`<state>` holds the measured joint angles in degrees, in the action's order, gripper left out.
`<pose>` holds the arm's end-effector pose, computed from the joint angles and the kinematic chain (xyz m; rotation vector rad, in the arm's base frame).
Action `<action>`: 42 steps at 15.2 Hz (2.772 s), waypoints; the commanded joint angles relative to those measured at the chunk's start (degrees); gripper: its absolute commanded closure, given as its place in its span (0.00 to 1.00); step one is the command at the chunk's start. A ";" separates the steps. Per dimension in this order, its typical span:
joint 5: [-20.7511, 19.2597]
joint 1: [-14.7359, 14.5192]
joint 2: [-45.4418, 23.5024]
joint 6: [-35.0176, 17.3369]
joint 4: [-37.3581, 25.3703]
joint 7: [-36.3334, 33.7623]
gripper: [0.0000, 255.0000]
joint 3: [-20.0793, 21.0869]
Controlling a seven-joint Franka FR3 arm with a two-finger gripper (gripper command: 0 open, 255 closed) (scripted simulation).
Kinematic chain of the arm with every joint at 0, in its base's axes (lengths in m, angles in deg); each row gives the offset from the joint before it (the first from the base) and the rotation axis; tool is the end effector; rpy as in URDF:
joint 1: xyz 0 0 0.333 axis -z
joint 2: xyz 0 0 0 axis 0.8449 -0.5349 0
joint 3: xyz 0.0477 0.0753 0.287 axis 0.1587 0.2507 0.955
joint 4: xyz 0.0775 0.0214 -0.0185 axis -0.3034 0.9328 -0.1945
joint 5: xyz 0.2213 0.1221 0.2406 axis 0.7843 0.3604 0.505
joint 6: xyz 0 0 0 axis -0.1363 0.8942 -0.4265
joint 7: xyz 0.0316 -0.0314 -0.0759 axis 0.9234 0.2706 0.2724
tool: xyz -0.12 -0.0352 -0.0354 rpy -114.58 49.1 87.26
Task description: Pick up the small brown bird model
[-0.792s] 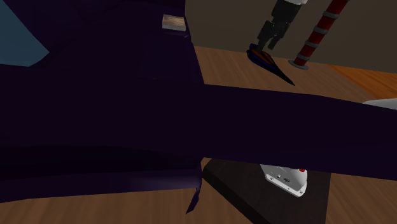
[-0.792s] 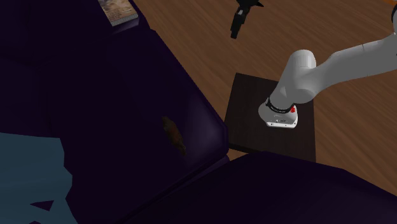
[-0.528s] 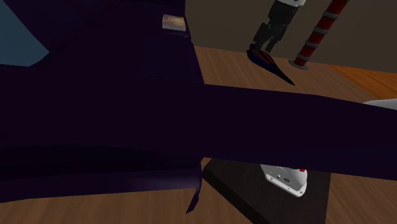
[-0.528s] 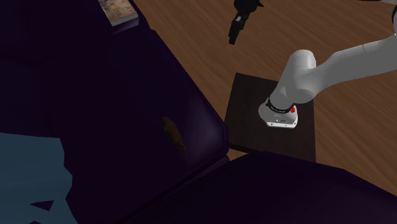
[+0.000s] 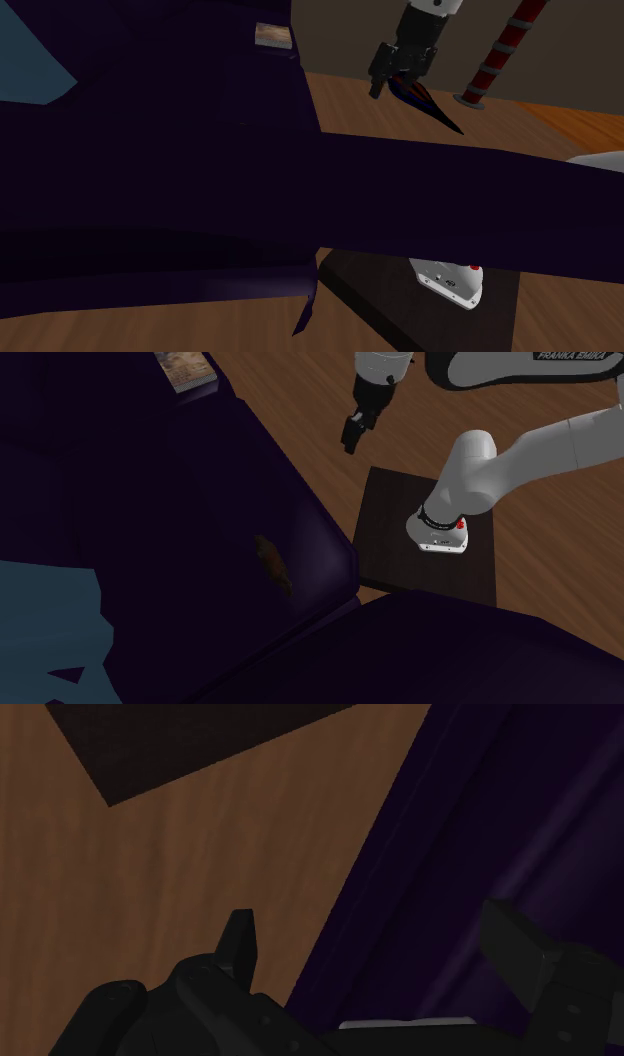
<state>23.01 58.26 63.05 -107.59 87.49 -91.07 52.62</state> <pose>0.2670 0.0849 0.5681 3.0826 -0.5067 0.0949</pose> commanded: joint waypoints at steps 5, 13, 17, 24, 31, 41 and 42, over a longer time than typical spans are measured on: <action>4.80 0.32 -5.59 -2.82 -3.52 -13.54 0.00 9.60; 6.14 3.57 -18.05 -6.62 -13.41 -31.53 0.00 22.60; 3.37 6.09 -26.70 -8.18 -20.35 -41.67 0.00 29.83; -12.28 6.76 -49.47 -7.77 -36.54 -64.16 0.00 42.31; -12.97 6.03 -50.23 -12.24 -32.50 -65.12 0.00 41.71; -13.36 5.97 -50.67 -13.42 -31.57 -65.36 1.00 41.67; -13.36 5.97 -50.67 -13.42 -31.57 -65.36 1.00 41.67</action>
<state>9.65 64.22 12.38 -121.01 55.92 -156.43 94.29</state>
